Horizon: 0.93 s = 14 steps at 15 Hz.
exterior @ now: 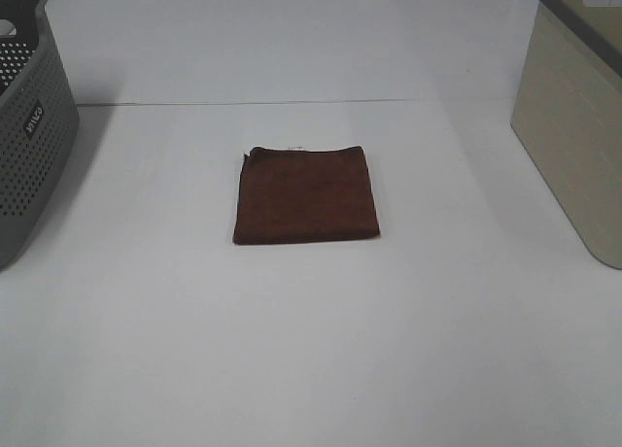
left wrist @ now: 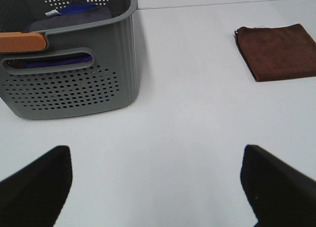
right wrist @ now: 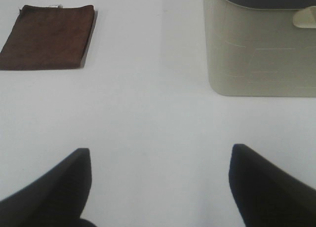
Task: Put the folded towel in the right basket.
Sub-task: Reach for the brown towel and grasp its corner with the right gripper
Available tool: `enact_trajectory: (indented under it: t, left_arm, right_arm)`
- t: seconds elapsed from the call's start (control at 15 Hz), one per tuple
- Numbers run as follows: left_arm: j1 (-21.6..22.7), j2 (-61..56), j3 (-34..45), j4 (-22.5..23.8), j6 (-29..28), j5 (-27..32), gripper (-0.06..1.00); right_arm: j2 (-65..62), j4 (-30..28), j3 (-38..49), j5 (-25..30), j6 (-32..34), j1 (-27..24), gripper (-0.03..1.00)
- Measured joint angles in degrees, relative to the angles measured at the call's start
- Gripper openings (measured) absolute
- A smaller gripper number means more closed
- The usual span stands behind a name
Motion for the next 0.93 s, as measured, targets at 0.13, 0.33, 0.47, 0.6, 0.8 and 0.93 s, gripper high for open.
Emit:
enact_trajectory:
  t: [0.13, 0.33, 0.47, 0.6, 0.8, 0.93]
  left_arm:
    - [0.0, 0.0, 0.0, 0.0, 0.0, 0.0, 0.88]
    - [0.0, 0.0, 0.0, 0.0, 0.0, 0.0, 0.88]
    - [0.0, 0.0, 0.0, 0.0, 0.0, 0.0, 0.88]
    - [0.0, 0.0, 0.0, 0.0, 0.0, 0.0, 0.88]
    - [0.0, 0.0, 0.0, 0.0, 0.0, 0.0, 0.88]
    - [0.0, 0.0, 0.0, 0.0, 0.0, 0.0, 0.88]
  right_arm:
    - [9.17, 2.52, -3.95, -0.06, 0.0, 0.0, 0.73]
    - [20.57, 5.67, -10.37, -0.06, -0.11, 0.0, 0.73]
    - [28.36, 7.79, -16.16, -0.06, -1.55, 0.0, 0.73]
    - [36.44, 10.2, -22.8, -0.06, -4.58, 0.0, 0.73]
    - [47.44, 15.07, -31.17, 0.06, -7.62, 0.29, 0.73]
    - [57.47, 16.44, -38.79, 0.92, -8.77, 7.05, 0.73]
